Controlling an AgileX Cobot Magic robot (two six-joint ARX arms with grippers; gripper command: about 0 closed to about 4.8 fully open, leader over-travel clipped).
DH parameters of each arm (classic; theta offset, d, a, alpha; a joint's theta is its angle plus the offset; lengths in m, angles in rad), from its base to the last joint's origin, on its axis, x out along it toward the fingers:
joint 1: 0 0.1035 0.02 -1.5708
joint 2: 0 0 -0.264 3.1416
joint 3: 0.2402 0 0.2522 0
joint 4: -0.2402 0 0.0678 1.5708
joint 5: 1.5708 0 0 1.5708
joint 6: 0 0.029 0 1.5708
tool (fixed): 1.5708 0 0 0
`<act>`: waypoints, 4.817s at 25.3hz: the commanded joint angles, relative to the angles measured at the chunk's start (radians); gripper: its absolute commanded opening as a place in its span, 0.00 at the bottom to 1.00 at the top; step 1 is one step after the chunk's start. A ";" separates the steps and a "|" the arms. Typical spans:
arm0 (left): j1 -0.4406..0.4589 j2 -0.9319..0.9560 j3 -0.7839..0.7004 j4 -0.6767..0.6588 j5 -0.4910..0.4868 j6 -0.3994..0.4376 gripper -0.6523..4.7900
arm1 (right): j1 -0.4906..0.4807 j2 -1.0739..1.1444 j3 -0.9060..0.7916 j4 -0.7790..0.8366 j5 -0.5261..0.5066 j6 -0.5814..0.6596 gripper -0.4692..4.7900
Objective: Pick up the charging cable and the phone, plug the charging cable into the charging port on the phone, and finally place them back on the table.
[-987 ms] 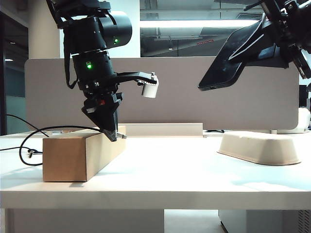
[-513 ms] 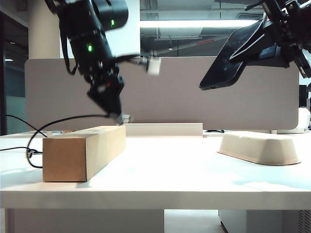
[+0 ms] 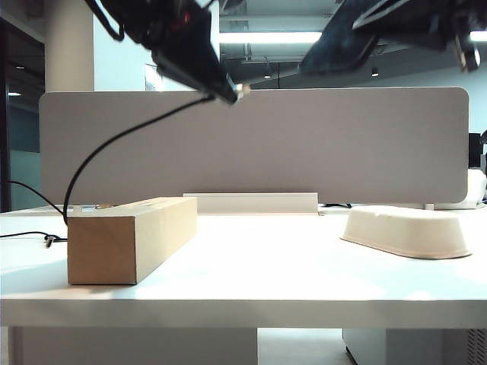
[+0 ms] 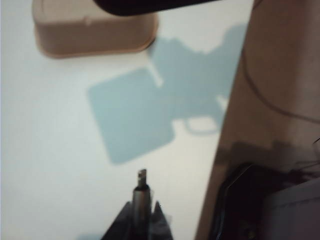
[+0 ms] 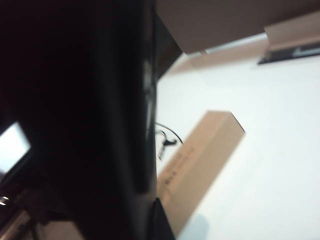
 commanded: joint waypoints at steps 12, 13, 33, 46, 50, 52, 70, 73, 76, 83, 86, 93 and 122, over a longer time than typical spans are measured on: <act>-0.013 -0.166 0.006 0.000 0.269 -0.116 0.11 | 0.002 -0.260 0.008 0.070 -0.051 0.272 0.09; -0.022 -0.177 0.006 0.000 0.267 -0.124 0.11 | 0.002 -0.272 0.008 0.070 -0.051 0.288 0.09; -0.151 -0.239 0.006 0.180 0.470 -0.312 0.11 | 0.053 -0.392 0.008 0.071 -0.097 0.528 0.09; -0.150 -0.235 0.006 0.237 0.551 -0.336 0.11 | 0.079 -0.391 0.008 0.169 -0.123 0.580 0.09; -0.150 -0.235 0.006 0.288 0.555 -0.388 0.11 | 0.079 -0.391 0.008 0.167 -0.138 0.579 0.09; -0.150 -0.231 0.006 0.293 0.555 -0.388 0.11 | 0.079 -0.391 0.008 0.168 -0.140 0.579 0.09; -0.137 -0.202 0.004 0.271 0.599 -0.399 0.11 | 0.079 -0.389 0.008 0.159 -0.134 0.537 0.09; -0.137 -0.197 0.004 0.280 0.599 -0.407 0.11 | 0.079 -0.389 0.008 0.159 -0.139 0.537 0.09; -0.137 -0.185 0.004 0.286 0.596 -0.417 0.11 | 0.079 -0.389 0.008 0.158 -0.142 0.534 0.09; -0.137 -0.178 0.004 0.303 0.600 -0.443 0.11 | 0.079 -0.390 0.006 0.124 -0.167 0.504 0.09; -0.137 -0.178 0.004 0.312 0.599 -0.447 0.11 | 0.079 -0.390 0.006 0.092 -0.174 0.481 0.09; -0.100 -0.178 0.004 0.311 0.600 -0.463 0.11 | 0.079 -0.390 0.006 0.085 -0.202 0.462 0.09; -0.101 -0.167 0.004 0.419 0.570 -0.604 0.11 | 0.079 -0.388 0.006 0.093 -0.140 0.436 0.09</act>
